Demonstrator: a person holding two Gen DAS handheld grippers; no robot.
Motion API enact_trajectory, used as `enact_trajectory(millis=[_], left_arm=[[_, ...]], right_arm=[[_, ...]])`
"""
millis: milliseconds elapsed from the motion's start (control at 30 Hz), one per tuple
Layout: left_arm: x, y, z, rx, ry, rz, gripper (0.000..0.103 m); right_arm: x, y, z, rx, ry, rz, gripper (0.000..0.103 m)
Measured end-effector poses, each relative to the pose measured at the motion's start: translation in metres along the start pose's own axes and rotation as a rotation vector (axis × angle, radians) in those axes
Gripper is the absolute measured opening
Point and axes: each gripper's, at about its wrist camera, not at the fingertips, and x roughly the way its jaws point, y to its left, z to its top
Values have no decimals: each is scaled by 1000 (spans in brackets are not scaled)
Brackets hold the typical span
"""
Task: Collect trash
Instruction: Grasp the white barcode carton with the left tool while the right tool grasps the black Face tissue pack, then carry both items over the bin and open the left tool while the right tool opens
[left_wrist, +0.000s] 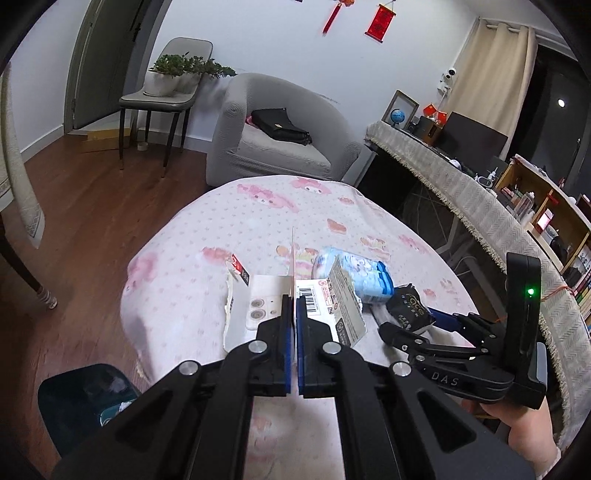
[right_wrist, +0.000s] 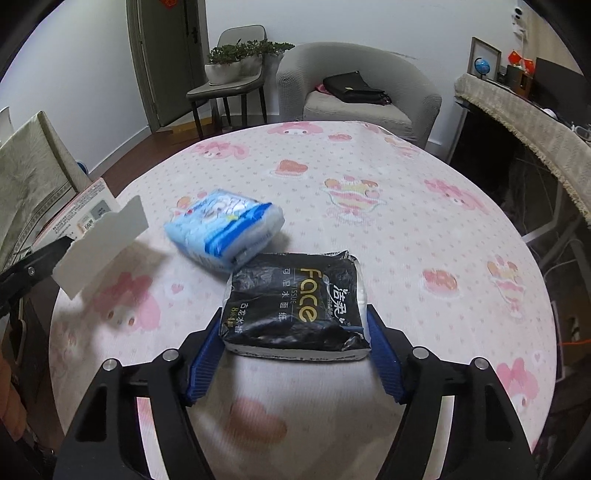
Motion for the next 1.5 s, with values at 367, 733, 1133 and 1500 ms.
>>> enact_trajectory(millis=[367,733,1133,1500], left_arm=[[-46,-6,-38,64,-23,101,3],[-89,26,-60,107,-48,156,3],[-102,122,-82,6,39,266,3],[-85,168,-109,-61,150,274,8]], right_arm=[[-40,20,-31,10,-42,64,72],[-66,72,-24,9,-123,173,72],[-53,149,-10,-57,-130,269,72],[-34,211,-9,-136,-87,312,72]])
